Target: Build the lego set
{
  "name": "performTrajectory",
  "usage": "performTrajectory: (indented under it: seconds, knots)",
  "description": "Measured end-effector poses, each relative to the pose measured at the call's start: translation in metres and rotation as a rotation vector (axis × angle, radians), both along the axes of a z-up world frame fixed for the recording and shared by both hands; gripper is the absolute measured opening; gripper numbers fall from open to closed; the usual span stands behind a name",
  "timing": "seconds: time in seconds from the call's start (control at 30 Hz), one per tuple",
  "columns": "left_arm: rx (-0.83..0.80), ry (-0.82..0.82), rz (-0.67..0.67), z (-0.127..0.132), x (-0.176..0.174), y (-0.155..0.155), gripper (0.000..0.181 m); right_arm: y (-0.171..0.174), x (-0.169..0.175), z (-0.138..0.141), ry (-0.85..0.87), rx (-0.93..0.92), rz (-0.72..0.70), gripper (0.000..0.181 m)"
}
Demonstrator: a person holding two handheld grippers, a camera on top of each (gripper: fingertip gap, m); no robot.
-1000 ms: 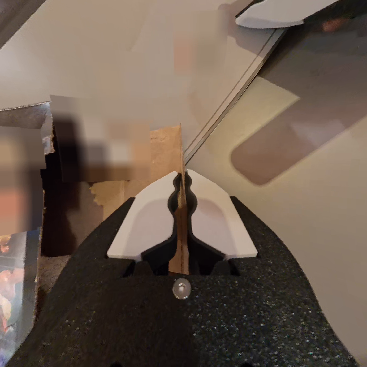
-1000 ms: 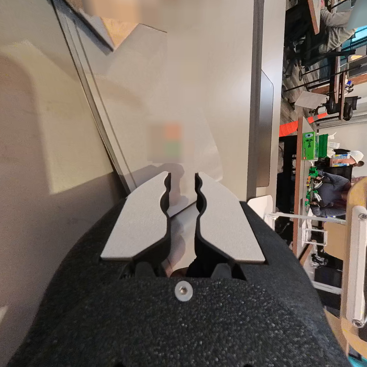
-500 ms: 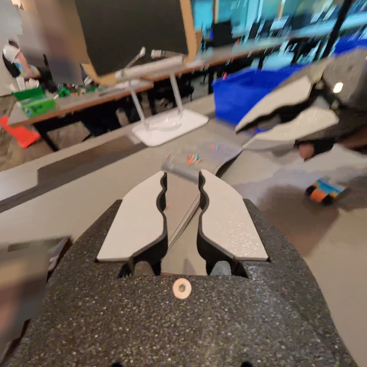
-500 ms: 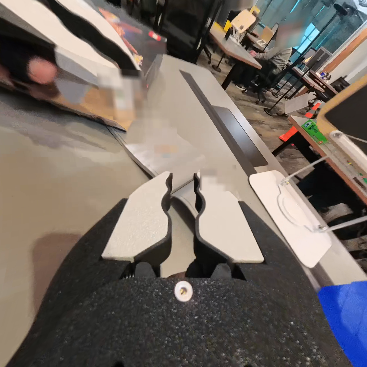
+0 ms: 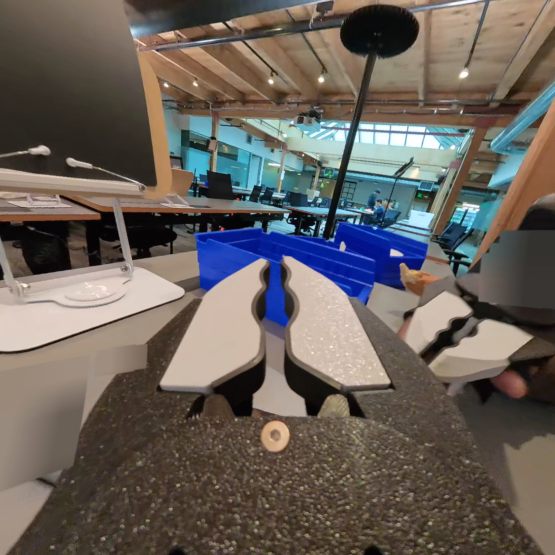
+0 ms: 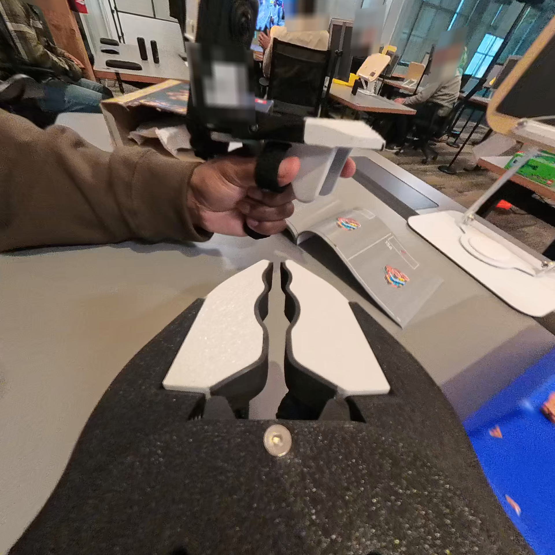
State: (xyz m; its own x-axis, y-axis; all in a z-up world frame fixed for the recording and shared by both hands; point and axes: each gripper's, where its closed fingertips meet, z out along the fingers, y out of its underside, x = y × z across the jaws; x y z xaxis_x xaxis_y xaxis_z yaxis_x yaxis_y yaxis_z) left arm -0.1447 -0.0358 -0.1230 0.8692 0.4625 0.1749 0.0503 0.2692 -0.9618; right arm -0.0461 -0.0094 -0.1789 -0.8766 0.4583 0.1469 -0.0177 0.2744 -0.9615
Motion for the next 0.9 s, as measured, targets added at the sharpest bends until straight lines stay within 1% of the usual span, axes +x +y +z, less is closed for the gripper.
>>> performTrajectory:
  seconds: [0.03, 0.13, 0.2, 0.27, 0.37, 0.5, 0.57, 0.63, 0.73, 0.9]
  knots:
    - [-0.014, 0.012, 0.006, -0.007, -0.002, 0.005, 0.013, 0.009, 0.002, 0.000, -0.004, 0.000, -0.010, 0.004]
    - [-0.125, 0.059, -0.032, -0.032, 0.002, 0.019, 0.030, 0.042, 0.005, 0.008, -0.003, 0.022, -0.060, 0.005]
    - [-0.178, 0.123, -0.036, -0.037, 0.008, 0.022, 0.036, 0.072, 0.001, 0.016, 0.004, 0.066, -0.111, 0.005]
    - [-0.212, 0.143, -0.031, -0.039, 0.012, 0.024, 0.034, 0.104, -0.010, 0.025, 0.020, 0.136, -0.172, 0.005]
    - [-0.304, 0.188, -0.042, -0.050, 0.020, 0.030, 0.021, 0.156, -0.036, 0.043, 0.098, 0.291, -0.283, 0.006]
    - [-0.331, 0.226, -0.063, -0.053, 0.028, 0.033, 0.014, 0.208, -0.075, 0.050, 0.152, 0.524, -0.341, 0.006]
    - [-0.334, 0.218, -0.065, -0.055, 0.028, 0.031, 0.015, 0.225, -0.091, 0.050, 0.161, 0.596, -0.349, 0.009]
    - [-0.310, 0.213, -0.065, -0.052, 0.029, 0.028, 0.015, 0.237, -0.099, 0.051, 0.164, 0.608, -0.360, 0.010]
    - [-0.246, 0.185, -0.082, -0.045, 0.031, 0.021, 0.015, 0.249, -0.097, 0.051, 0.155, 0.589, -0.356, 0.012]
    - [-0.144, 0.119, -0.165, -0.038, 0.036, 0.020, 0.015, 0.273, -0.092, 0.044, 0.124, 0.592, -0.344, 0.012]
